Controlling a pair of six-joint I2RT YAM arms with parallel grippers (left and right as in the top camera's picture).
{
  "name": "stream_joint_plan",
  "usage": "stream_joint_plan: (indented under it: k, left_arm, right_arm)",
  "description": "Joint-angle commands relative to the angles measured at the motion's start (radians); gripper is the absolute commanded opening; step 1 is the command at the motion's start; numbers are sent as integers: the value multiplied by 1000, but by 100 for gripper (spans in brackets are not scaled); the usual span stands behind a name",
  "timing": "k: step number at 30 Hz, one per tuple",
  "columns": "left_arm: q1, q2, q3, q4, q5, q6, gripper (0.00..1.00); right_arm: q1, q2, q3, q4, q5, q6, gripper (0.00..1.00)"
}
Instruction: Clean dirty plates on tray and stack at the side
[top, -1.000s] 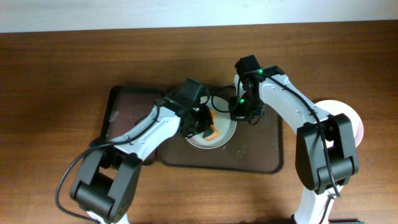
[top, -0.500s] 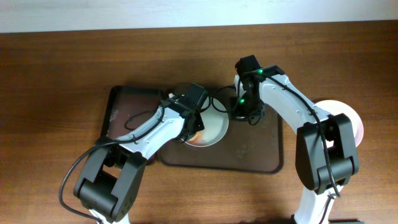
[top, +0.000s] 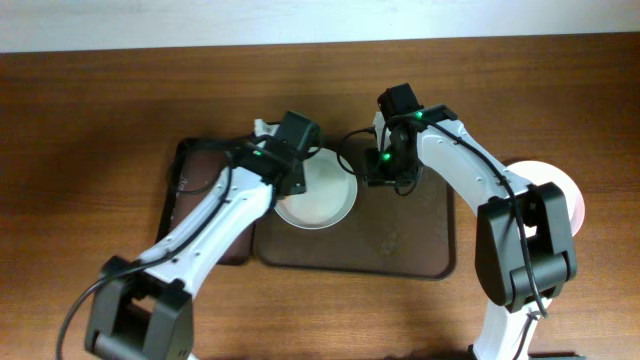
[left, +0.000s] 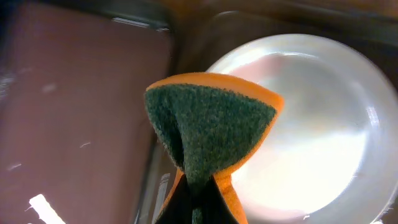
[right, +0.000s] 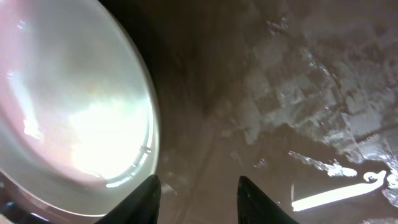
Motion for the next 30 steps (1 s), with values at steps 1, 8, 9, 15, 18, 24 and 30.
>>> stream_joint_plan:
  k: [1, 8, 9, 15, 18, 24, 30]
  left_arm:
    - [77, -46, 18, -66, -58, 20, 0]
    - [246, -39, -14, -82, -8, 297, 0]
    - [257, -37, -26, -82, -9, 301, 0]
    - [278, -34, -162, -10, 34, 340, 0]
    - [278, -34, -253, 104, 78, 405, 0]
    - [279, -34, -447, 390, 185, 512, 0]
    - [279, -34, -453, 472, 159, 511, 52]
  right_arm:
    - [6, 4, -4, 39, -41, -3, 43]
    - [59, 56, -4, 95, -36, -3, 39]
    - [64, 71, -4, 98, -36, 7, 39]
    - [76, 133, -4, 135, -36, 68, 10]
    - [76, 133, -4, 122, -36, 68, 4]
    - [69, 16, -2, 24, 185, 59, 4]
    - [110, -161, -2, -22, 513, 6, 4]
